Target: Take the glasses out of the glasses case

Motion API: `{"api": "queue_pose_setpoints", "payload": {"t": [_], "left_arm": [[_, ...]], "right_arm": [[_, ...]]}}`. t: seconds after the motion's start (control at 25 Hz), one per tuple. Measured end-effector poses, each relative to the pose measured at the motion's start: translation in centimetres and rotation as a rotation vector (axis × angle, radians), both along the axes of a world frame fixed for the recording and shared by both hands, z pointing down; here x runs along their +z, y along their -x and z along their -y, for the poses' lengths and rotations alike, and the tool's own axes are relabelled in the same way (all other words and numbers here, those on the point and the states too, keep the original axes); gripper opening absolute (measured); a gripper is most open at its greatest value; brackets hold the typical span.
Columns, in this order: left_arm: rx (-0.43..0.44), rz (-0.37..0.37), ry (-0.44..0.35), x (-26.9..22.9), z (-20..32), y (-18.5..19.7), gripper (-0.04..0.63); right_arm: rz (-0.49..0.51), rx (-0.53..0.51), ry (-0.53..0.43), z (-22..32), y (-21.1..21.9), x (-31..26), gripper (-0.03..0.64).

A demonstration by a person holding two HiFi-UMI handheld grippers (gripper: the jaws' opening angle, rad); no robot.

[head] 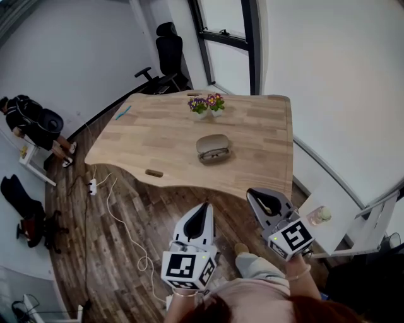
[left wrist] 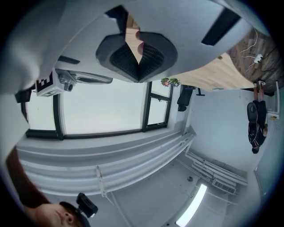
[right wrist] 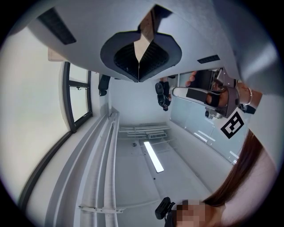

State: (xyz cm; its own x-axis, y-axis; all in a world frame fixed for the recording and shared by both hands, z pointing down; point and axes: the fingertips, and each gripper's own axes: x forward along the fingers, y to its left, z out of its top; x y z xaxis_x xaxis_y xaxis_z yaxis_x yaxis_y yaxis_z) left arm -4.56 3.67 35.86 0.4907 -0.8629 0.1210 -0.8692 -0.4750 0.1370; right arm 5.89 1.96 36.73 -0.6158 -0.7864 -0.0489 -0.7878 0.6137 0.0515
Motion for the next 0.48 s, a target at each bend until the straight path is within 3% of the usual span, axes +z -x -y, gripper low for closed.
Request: {"api": "queue_pose_setpoints", "payload": {"t": [0.48], "left_arm": [[-0.03, 0.001, 0.009, 0.0, 6.9, -0.7, 0.0]], "right_arm": [[-0.018, -0.041, -0.004, 7.3, -0.3, -0.1, 0.002]]}}
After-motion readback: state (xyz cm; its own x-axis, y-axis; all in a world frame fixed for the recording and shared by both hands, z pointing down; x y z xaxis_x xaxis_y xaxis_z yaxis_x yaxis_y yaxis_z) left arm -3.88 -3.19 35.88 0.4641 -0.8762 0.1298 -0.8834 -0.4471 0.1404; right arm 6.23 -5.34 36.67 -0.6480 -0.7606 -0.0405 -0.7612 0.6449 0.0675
